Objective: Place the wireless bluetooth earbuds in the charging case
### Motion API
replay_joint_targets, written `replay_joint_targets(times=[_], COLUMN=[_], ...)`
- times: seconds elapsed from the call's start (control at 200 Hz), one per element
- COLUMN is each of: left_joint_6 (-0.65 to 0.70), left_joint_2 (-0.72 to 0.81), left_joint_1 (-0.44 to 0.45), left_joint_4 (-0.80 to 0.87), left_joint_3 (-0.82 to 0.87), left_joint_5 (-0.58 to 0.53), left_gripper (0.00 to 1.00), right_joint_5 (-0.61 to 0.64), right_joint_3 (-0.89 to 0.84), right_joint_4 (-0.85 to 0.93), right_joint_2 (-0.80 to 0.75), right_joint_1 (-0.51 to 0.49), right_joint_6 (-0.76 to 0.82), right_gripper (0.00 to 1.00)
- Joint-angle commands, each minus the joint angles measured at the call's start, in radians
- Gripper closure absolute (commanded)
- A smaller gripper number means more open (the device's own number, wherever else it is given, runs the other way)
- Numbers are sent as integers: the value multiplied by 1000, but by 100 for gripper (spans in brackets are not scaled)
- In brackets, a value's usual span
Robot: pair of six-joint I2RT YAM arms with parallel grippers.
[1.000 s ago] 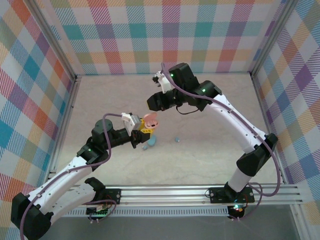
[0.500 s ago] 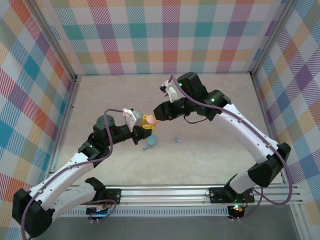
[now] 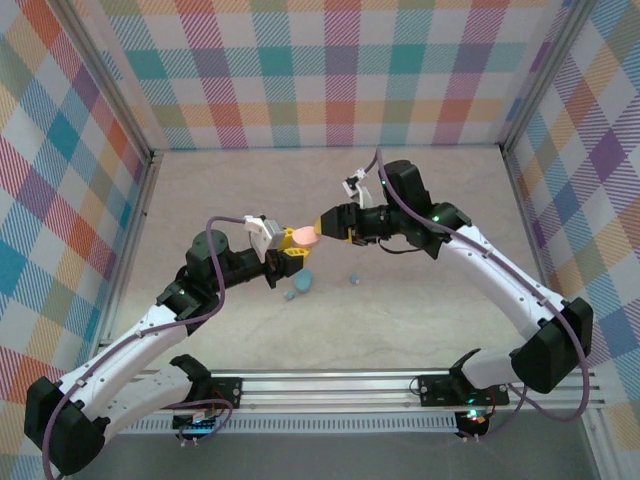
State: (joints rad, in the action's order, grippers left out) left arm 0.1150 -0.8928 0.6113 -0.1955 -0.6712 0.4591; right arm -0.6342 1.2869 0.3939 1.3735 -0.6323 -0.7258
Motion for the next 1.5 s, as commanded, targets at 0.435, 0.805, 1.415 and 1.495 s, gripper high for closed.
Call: replay_joint_targets(times=[0.435,0.805,1.415,1.495], left_joint_6=[-102,-87,-35,-91], left_joint_2=[-80,-115,-64,-39], left_joint_1=[8,8,8,8], left_joint_4=[-247,-140,71,113], left_joint_3=[-78,-111,-113,-93], left_joint_5=[26,-66,-231,-316], left_gripper=[83,77,0,0], right_joint_5=[-271,-291,-246,-231], right_joint_3=[-152,-198,-155,-113], right_joint_4=[-704,-802,-666,-538], right_joint_2=[64,62,188,243], right_joint_1=[16,54,260,296], right_joint_6=[-574,-669,-433,-271], right_gripper=[54,69,76,76])
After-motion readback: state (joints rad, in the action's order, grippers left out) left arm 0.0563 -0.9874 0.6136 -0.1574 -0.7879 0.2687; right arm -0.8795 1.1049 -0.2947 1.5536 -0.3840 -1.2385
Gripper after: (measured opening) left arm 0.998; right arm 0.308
